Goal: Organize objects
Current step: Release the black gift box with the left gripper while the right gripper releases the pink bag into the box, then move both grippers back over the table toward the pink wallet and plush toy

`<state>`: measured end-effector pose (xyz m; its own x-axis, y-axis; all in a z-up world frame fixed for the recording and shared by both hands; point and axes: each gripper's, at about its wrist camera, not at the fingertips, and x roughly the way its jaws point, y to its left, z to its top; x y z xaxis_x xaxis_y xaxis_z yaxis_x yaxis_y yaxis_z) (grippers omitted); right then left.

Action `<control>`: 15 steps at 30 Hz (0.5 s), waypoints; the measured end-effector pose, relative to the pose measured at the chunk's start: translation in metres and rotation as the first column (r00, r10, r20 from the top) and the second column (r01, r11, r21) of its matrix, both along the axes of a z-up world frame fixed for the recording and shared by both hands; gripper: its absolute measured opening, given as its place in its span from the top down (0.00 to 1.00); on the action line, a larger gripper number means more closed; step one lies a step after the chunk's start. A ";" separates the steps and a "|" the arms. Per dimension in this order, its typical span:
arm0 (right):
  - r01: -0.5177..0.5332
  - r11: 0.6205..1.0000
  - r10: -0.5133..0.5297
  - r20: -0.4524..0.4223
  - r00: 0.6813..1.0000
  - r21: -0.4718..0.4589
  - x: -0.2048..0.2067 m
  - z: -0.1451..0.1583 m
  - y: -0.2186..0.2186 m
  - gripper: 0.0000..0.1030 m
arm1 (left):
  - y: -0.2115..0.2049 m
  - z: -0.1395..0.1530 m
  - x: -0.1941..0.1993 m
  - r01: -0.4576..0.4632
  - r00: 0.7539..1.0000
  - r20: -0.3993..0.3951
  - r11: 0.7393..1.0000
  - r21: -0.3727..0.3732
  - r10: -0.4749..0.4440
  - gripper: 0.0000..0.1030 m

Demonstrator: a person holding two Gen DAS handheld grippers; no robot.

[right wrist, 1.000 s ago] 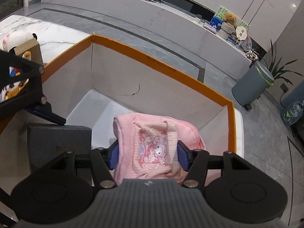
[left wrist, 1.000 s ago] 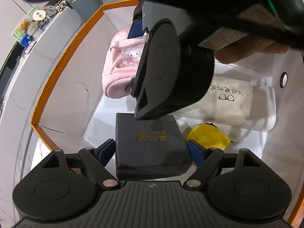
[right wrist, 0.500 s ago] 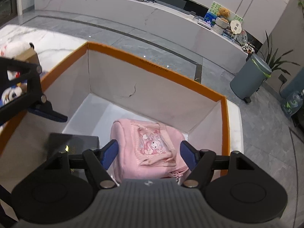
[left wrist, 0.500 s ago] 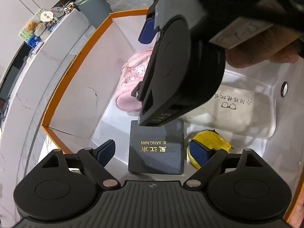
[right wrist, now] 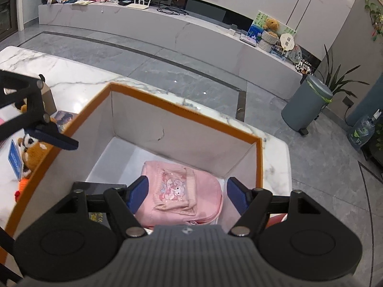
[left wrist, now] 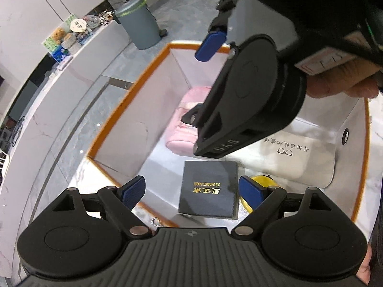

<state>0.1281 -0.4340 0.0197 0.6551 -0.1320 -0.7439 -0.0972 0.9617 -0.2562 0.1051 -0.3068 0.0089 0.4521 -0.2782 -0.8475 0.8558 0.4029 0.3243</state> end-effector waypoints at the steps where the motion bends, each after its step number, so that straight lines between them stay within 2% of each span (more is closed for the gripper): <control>1: -0.002 1.000 0.002 0.003 1.000 -0.002 0.000 0.004 0.001 0.28 | -0.004 0.002 0.011 -0.005 1.000 0.007 1.000 -0.007 0.005 0.01; 6: -0.020 1.000 0.021 0.034 0.999 -0.017 -0.006 0.026 0.012 0.28 | 0.003 0.022 0.014 -0.028 0.999 0.039 0.999 -0.032 0.029 0.01; 15: -0.072 0.996 0.076 0.102 0.992 -0.049 -0.025 0.074 0.050 0.25 | 0.037 0.062 -0.004 -0.070 0.992 0.097 0.995 -0.067 0.077 0.01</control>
<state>0.1033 -0.3840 0.0934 0.7376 -0.1122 -0.6659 -0.1384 0.9400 -0.3117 0.1007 -0.2702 0.0708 0.5541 -0.2928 -0.7792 0.7881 0.4859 0.3779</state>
